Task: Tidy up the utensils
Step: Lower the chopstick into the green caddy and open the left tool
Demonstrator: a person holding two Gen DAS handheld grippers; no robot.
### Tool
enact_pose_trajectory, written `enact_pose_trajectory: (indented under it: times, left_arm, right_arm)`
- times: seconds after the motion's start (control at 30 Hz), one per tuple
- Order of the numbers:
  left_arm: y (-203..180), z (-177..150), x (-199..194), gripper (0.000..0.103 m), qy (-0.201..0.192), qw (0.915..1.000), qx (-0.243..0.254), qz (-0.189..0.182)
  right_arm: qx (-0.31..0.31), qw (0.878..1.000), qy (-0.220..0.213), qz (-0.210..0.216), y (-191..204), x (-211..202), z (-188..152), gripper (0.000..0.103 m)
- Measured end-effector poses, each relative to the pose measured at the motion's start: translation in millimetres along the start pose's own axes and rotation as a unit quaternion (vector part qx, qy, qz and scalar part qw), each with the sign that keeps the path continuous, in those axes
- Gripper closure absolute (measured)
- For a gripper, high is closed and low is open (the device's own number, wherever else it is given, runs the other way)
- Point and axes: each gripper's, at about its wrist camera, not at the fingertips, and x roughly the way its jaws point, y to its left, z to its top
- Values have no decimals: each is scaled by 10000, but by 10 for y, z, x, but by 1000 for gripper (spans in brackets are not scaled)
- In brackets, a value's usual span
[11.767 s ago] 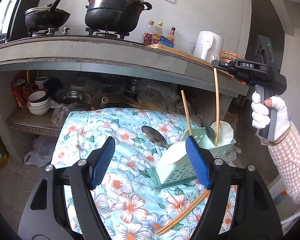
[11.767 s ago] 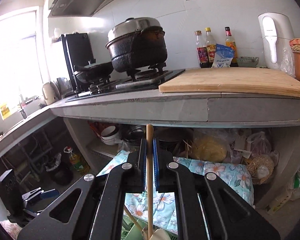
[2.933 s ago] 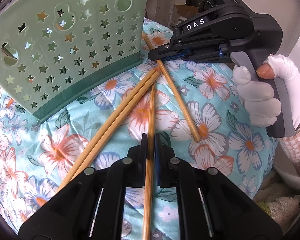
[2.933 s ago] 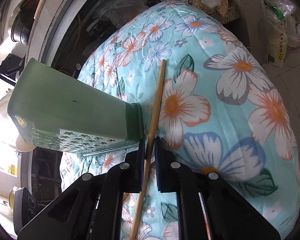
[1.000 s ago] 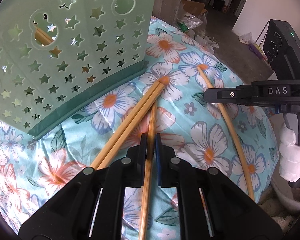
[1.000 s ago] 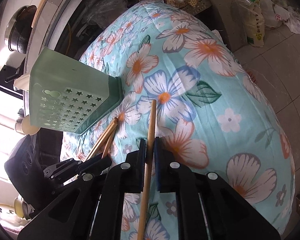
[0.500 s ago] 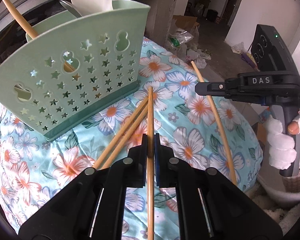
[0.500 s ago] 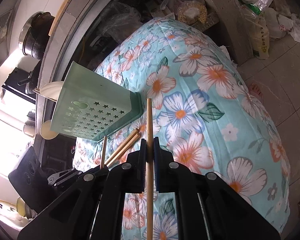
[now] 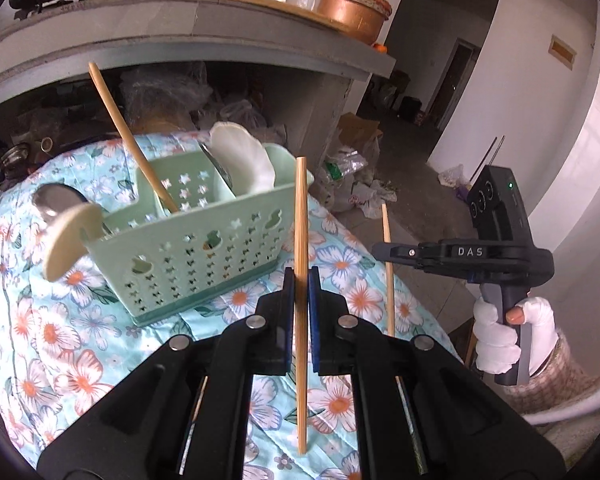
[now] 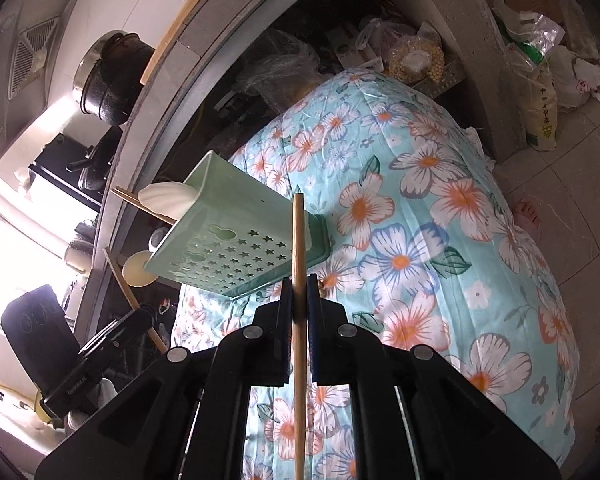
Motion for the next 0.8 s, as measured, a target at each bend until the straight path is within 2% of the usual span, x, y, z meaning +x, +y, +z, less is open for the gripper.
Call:
enact_pose_trajectory:
  times: [0.2, 0.43, 0.5, 0.67, 0.8]
  left_arm:
    - [111, 270, -570, 97, -1006, 9948, -125, 123]
    - [244, 544, -1129, 97, -2042, 9780, -188, 372]
    - [298, 605, -1134, 97, -2162, 9752, -235, 421]
    - [398, 699, -982, 97, -2175, 9730, -281, 715]
    - [479, 745, -899, 97, -2149, 9738, -397, 627]
  right_arm:
    - [-140, 9998, -104, 85, 97, -88, 52, 96]
    - [-117, 9999, -42, 89, 119, -32, 78, 96]
    - [-117, 9999, -38, 81, 129, -19, 84, 96]
    - [-115, 9999, -45, 50, 141, -15, 93, 96]
    - [-104, 9999, -67, -3, 137, -33, 121, 96]
